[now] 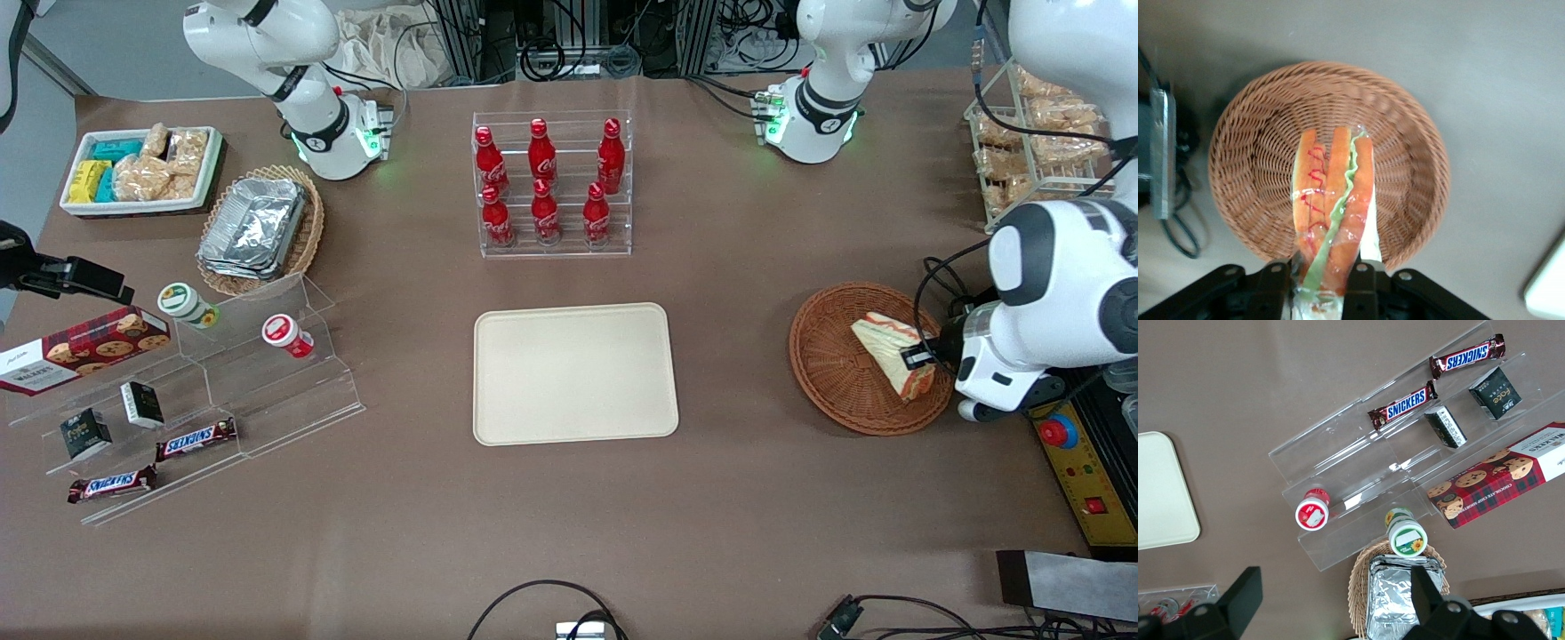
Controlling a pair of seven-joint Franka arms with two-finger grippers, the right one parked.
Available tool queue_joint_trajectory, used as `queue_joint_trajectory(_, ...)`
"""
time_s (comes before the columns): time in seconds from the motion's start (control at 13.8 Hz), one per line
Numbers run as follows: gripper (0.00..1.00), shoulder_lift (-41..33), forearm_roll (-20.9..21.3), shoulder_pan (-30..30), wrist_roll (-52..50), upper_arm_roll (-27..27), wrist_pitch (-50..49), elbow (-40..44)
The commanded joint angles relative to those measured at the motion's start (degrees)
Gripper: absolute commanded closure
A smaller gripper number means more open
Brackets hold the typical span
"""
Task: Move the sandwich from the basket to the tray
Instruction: 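Lift the sandwich and carry it with the left gripper over the beige tray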
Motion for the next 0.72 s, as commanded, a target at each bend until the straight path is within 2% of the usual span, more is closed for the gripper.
queue_joint_trajectory(0.0, 1.0, 1.3, 0.9, -2.4, 10.0, -0.2, -10.4, 13.0)
queue_joint_trajectory(0.22, 1.0, 2.6, 5.2, -13.1, 9.7, -0.3, -12.4, 16.6)
queue_joint_trajectory(0.36, 1.0, 5.2, 4.3, -19.5, 1.9, -0.4, -11.7, 16.9)
queue_joint_trajectory(0.51, 1.0, 10.1, 0.8, -24.4, -6.9, -1.1, -11.4, 20.3)
queue_joint_trajectory(0.65, 1.0, 14.6, -3.0, -27.5, -10.5, -1.1, -8.3, 21.6)
